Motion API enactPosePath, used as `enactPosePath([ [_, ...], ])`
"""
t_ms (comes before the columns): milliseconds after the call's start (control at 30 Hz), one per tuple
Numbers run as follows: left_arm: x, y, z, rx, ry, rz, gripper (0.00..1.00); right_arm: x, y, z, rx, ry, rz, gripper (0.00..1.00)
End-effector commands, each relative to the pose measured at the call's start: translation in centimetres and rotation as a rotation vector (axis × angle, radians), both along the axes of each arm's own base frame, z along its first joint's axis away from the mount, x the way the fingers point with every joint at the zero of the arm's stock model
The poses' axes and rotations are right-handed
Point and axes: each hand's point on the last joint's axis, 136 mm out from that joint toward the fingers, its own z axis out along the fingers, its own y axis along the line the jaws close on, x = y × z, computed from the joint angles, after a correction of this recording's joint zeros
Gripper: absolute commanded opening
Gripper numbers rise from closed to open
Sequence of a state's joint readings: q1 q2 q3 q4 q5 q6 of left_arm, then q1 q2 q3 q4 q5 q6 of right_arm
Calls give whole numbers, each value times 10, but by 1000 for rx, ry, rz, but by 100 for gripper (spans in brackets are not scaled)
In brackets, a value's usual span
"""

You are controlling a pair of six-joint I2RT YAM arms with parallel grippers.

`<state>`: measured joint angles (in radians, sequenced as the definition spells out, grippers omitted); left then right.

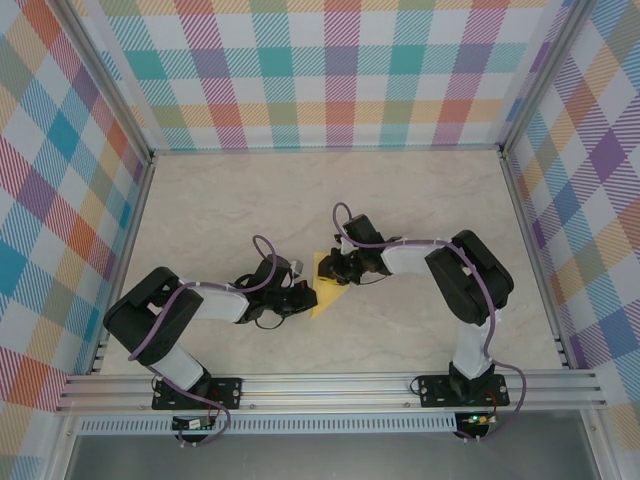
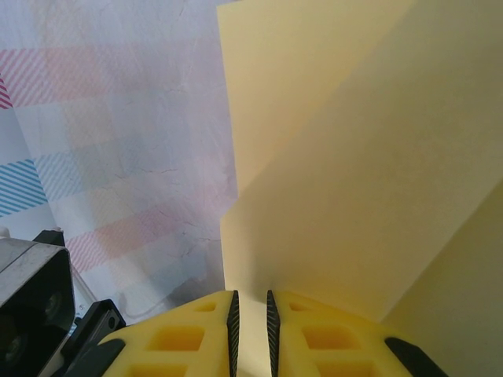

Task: Fold a paper plane with a square sheet of paper (pick it up from the middle)
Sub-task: Fourth fold the wing at the center of the table.

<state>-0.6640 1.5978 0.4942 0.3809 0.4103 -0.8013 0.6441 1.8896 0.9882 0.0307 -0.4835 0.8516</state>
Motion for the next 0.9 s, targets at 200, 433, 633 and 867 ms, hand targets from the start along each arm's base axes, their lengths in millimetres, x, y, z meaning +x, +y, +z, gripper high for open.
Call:
enactPosePath([
  [200,-13,25,-36,115,93,51,0,-6,-5,-21,-73,56,28,20],
  [433,-14,27,-37,124,97,48,1,-12,-10,-34,-115,92,43,20],
  [633,-13,27,-28,117,76,51,8,-16,-12,-36,-119,98,52,20],
  [867,1,28,-8,129,21,88,18,-16,-12,-38,-123,102,58,20],
])
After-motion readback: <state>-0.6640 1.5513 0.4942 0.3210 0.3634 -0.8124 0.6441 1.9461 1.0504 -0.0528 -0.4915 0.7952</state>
